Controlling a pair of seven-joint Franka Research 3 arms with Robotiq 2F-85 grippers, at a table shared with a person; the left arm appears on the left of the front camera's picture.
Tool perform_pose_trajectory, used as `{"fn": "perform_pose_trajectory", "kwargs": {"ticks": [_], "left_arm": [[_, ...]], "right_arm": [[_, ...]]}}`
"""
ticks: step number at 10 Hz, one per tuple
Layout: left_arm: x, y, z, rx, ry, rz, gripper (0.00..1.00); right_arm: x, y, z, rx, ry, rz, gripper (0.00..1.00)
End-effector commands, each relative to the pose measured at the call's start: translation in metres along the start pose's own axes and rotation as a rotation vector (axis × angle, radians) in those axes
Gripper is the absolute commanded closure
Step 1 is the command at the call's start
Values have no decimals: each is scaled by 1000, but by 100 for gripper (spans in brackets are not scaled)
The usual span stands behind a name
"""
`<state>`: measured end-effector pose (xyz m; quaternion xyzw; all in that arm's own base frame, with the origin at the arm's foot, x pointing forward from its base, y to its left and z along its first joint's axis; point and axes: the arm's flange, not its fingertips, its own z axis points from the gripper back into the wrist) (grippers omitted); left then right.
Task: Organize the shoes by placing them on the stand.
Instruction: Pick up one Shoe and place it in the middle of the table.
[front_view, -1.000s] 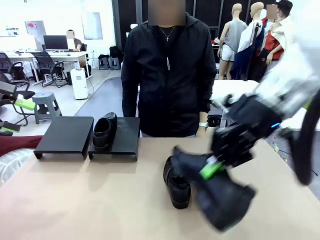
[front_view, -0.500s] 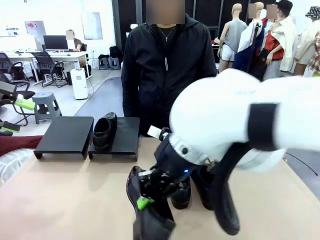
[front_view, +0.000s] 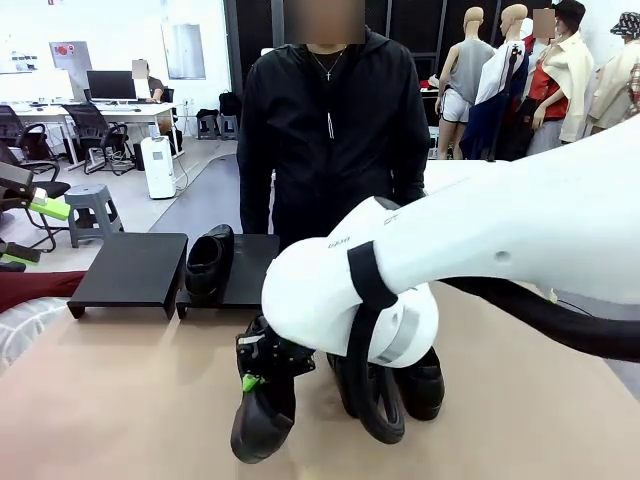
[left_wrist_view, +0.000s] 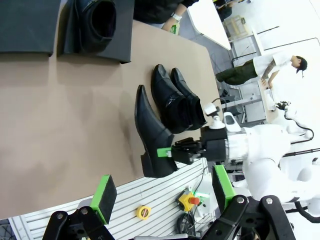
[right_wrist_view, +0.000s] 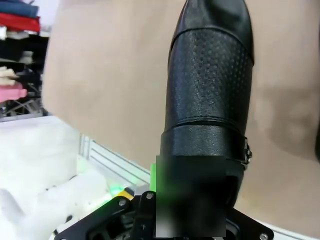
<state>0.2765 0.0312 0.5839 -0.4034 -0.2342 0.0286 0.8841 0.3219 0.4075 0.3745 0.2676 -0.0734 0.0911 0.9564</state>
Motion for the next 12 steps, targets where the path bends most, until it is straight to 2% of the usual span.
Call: {"fn": "perform_pose_trajectory", "kwargs": {"ticks": [1, 3, 4, 5, 7, 8, 10, 12], "left_arm": [[-1, 2, -1, -32, -4, -14, 0], [-1, 2, -1, -32, -4, -14, 0], [-1, 2, -1, -32, -4, -14, 0], [-1, 2, -1, -32, -4, -14, 0], [-1, 2, -1, -32, -4, -14, 0], [-1, 2, -1, -32, -4, -14, 0], [-1, 2, -1, -32, -4, -14, 0], [-1, 2, -1, -32, -4, -14, 0]], "right_arm": [[5, 17, -3, -47, -19, -30, 100], [5, 15, -3, -47, 10, -32, 100], [4, 15, -1, -33, 36, -18, 42], [4, 15, 3, -23, 57, -25, 0], [7, 14, 21, -2, 70, -11, 0], [10, 14, 43, 32, 61, -9, 0], [15, 1, 118, 109, 105, -5, 0], [18, -49, 213, 126, 260, 29, 0]]}}
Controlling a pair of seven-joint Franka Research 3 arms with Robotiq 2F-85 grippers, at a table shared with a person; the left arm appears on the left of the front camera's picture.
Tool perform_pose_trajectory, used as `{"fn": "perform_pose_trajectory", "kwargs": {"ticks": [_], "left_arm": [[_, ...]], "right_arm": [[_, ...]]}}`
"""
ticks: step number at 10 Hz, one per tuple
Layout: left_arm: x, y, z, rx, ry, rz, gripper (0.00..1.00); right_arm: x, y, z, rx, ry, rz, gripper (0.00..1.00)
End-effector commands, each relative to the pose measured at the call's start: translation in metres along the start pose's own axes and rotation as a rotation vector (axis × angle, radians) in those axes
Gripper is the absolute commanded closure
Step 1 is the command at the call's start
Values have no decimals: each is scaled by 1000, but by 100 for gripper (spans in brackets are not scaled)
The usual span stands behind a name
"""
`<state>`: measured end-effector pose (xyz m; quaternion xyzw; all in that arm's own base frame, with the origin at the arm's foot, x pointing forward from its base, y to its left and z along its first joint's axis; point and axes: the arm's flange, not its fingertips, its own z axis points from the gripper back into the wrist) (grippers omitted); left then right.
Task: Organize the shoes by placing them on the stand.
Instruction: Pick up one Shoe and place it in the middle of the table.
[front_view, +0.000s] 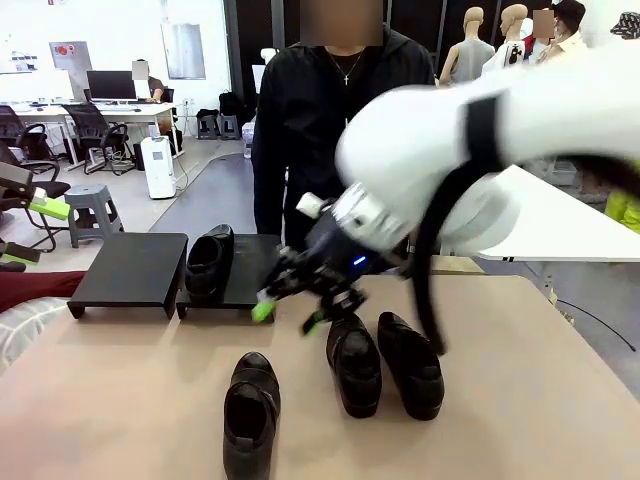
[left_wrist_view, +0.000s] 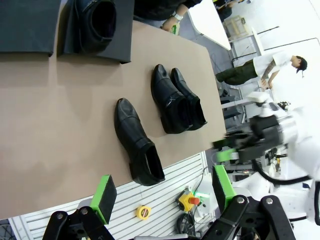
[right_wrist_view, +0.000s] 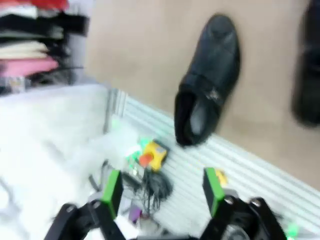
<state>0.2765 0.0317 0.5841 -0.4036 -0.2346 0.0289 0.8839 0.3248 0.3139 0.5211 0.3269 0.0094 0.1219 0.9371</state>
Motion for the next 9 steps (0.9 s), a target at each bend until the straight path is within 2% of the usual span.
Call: {"fn": "perform_pose_trajectory", "kwargs": {"ticks": [1, 3, 5, 7, 9], "left_arm": [[-1, 2, -1, -32, -3, -15, 0], [-1, 2, -1, -32, -3, -15, 0], [-1, 2, -1, -32, -3, -15, 0], [-1, 2, -1, -32, -3, -15, 0], [-1, 2, -1, -32, -3, -15, 0]], "right_arm": [[-15, -72, 104, -34, 109, 26, 0], [-33, -142, 187, -44, 43, 53, 0], [-51, -217, 252, 14, -165, -16, 0], [-61, -273, 284, 114, -316, -111, 0], [-57, -303, 283, 130, -329, -185, 0]]}}
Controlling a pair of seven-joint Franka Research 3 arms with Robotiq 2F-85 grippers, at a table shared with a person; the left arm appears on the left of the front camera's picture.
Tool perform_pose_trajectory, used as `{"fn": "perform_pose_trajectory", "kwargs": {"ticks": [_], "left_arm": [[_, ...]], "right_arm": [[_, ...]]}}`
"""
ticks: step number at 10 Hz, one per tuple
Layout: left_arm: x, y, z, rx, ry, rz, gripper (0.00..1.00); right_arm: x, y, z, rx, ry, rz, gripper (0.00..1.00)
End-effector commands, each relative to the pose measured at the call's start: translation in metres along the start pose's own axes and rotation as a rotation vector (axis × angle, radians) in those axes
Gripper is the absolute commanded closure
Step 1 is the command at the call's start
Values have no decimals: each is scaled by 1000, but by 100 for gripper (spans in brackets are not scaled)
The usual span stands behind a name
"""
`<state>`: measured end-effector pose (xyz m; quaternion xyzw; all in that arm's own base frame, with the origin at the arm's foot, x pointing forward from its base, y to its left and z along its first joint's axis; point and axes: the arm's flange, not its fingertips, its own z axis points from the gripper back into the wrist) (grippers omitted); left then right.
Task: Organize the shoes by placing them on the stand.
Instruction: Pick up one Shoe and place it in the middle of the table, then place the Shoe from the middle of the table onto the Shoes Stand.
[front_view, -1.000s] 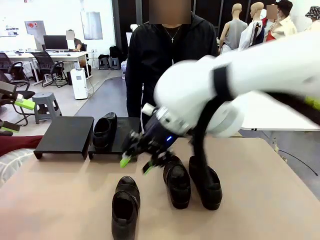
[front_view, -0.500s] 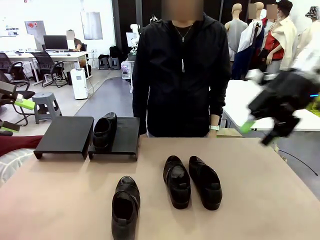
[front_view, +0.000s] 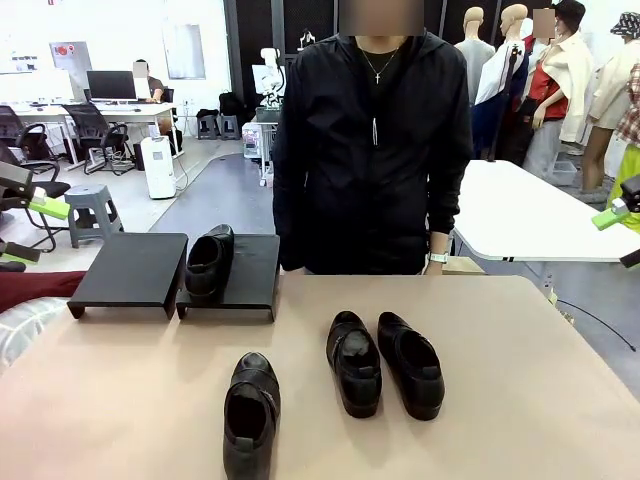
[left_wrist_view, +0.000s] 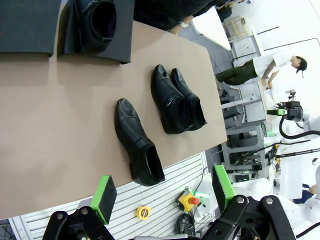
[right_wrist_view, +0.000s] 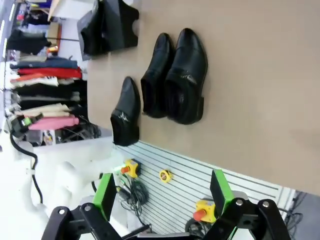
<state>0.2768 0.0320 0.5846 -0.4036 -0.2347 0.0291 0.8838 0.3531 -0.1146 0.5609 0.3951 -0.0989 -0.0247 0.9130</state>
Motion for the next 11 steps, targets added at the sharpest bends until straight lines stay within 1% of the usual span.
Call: {"fn": "perform_pose_trajectory", "kwargs": {"ticks": [1, 11], "left_arm": [[-2, 2, -2, -32, -2, -15, 0], [-2, 2, -2, -32, -2, -15, 0]], "right_arm": [[-8, 13, 3, -22, 20, 38, 0], [-8, 13, 3, -22, 20, 38, 0]]}}
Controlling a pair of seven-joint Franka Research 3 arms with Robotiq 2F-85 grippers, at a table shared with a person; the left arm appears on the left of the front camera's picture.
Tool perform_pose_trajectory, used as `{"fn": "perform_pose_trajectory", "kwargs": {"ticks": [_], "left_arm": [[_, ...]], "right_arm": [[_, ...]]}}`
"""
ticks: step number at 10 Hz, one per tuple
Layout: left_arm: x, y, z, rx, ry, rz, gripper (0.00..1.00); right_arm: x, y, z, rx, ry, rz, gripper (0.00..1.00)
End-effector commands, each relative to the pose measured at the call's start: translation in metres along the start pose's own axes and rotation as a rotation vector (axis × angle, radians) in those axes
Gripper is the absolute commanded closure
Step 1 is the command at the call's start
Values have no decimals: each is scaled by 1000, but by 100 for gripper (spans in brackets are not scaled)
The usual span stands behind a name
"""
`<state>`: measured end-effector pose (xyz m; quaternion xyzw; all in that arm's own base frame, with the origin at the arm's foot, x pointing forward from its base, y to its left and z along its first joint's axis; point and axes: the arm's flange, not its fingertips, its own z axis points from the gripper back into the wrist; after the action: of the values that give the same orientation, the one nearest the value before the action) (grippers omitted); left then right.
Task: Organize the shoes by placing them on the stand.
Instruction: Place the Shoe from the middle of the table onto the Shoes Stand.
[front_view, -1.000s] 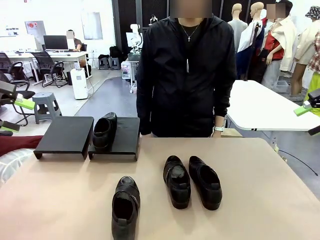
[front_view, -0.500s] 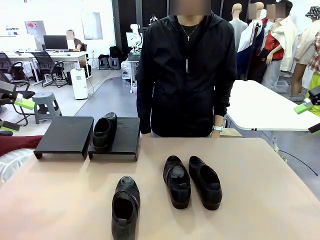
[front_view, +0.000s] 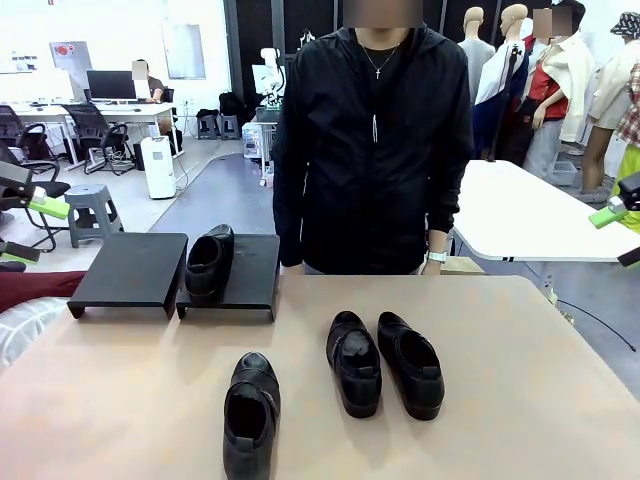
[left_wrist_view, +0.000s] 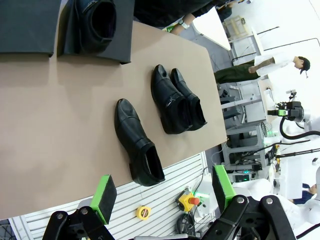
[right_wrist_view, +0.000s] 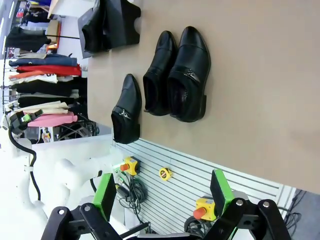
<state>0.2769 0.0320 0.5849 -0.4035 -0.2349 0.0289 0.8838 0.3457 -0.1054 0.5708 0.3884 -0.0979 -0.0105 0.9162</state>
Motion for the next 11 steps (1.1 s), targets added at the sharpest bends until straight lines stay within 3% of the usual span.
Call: {"fn": "perform_pose_trajectory", "kwargs": {"ticks": [1, 2, 4, 5, 6, 8, 9, 11], "left_arm": [[0, 0, 0, 0, 0, 0, 0], [-15, -26, -38, 127, 44, 50, 0], [-56, -56, -137, 296, 236, -2, 0], [-70, -65, -183, 387, 277, 7, 0], [-82, -72, -222, 526, 258, 36, 0], [-105, -88, -261, 762, 343, -48, 0], [-90, -88, -233, 517, 287, -3, 0], [-90, -88, -233, 517, 287, -3, 0]], "right_arm": [[-1, -1, 1, -10, 7, 11, 0], [-1, -1, 1, -10, 7, 11, 0], [-1, -1, 1, -10, 7, 11, 0], [-1, -1, 1, -10, 7, 11, 0], [-1, -1, 1, -10, 7, 11, 0], [-1, -1, 1, -10, 7, 11, 0], [-1, -1, 1, -10, 7, 11, 0], [-1, -1, 1, -10, 7, 11, 0]]}}
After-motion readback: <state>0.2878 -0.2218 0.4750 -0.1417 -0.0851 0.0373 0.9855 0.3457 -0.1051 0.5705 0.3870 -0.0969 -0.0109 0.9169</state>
